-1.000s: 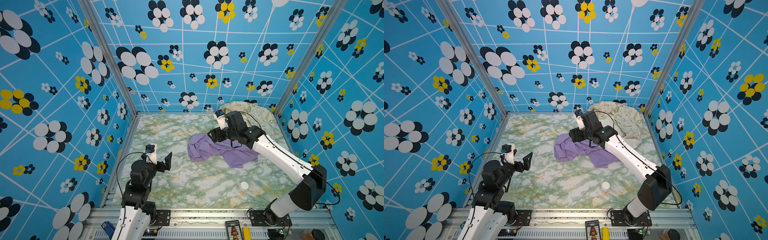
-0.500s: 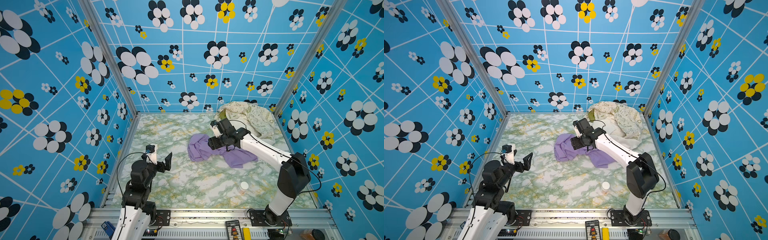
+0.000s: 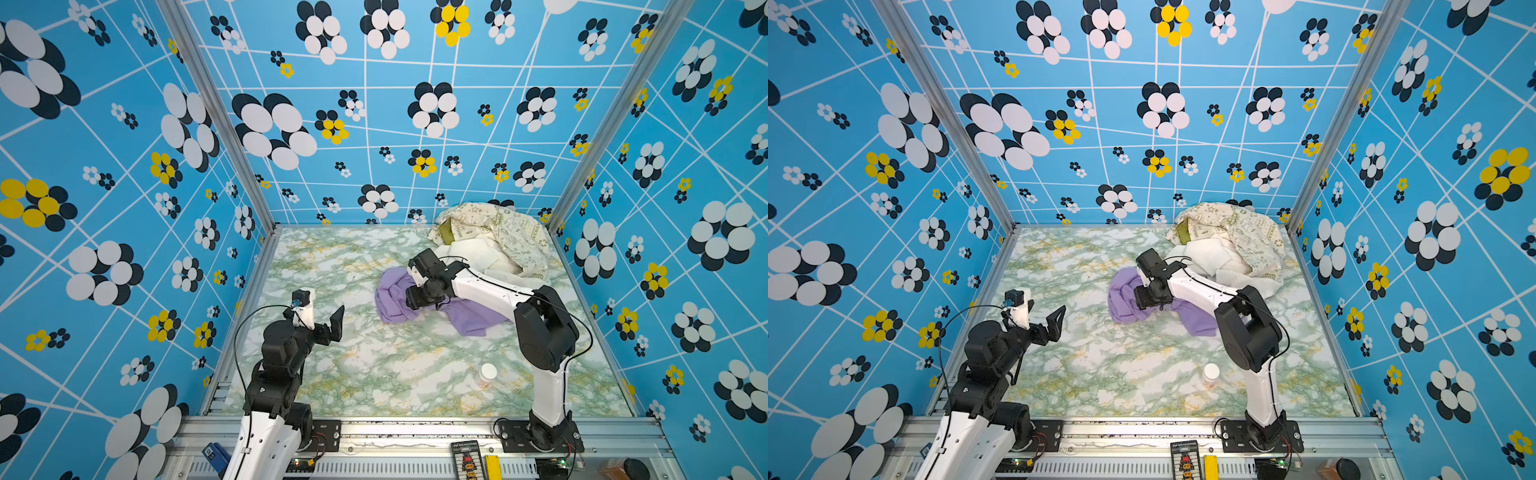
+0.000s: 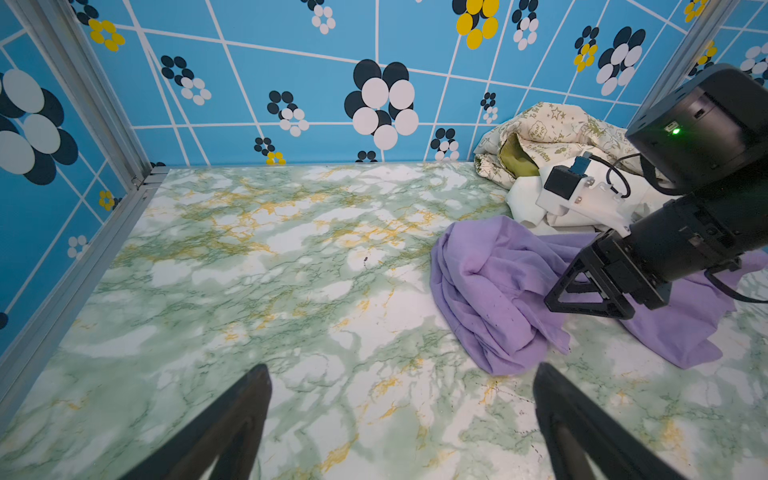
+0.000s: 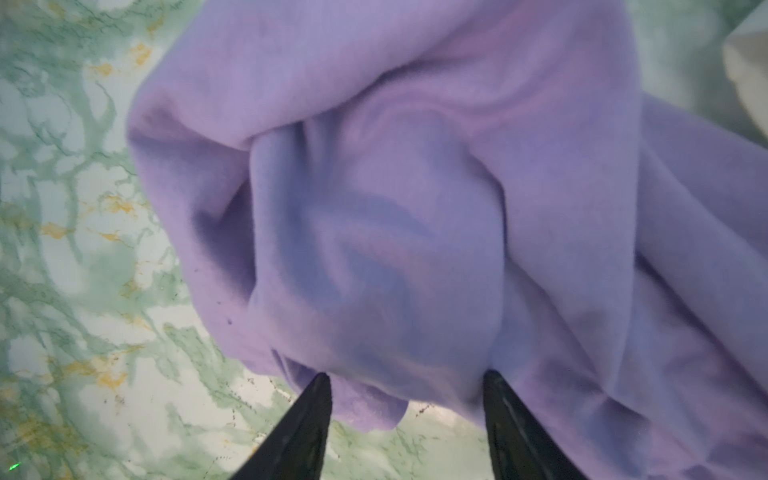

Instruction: Pick out a specific cloth from the pile

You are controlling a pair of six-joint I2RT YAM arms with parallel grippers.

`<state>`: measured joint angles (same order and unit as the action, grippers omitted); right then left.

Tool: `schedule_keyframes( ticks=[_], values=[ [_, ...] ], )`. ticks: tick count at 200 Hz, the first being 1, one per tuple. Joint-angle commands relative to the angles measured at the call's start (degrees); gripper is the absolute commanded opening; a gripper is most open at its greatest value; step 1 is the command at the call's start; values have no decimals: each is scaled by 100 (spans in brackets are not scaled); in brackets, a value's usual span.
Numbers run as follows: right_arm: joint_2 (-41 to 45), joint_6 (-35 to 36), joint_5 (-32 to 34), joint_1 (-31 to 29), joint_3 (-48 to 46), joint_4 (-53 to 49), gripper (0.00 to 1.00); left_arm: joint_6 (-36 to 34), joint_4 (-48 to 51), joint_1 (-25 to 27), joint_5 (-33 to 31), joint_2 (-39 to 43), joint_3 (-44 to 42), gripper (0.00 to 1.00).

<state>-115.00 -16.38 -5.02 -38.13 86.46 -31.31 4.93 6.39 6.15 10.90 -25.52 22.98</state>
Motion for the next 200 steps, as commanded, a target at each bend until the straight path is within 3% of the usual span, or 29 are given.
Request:
schedule_keyframes(
  ticks=[1, 38, 69, 147, 200],
  values=[
    [-117, -165, 124, -35, 170, 258, 51, -9, 20, 44, -16, 73, -43, 99],
    [-114, -119, 301, -35, 260, 353, 28, -28, 37, 43, -24, 91, -40, 99],
    [212, 24, 509, -26, 231, 389, 0, -32, 37, 43, -18, 117, -39, 99],
    [1619, 451, 836, -29, 246, 776, 0, -82, -165, 52, 220, 297, -13, 99],
    [2035, 560, 508, -35, 906, 823, 0, 399, -542, 125, 539, 7, 330, 99]
  ],
)
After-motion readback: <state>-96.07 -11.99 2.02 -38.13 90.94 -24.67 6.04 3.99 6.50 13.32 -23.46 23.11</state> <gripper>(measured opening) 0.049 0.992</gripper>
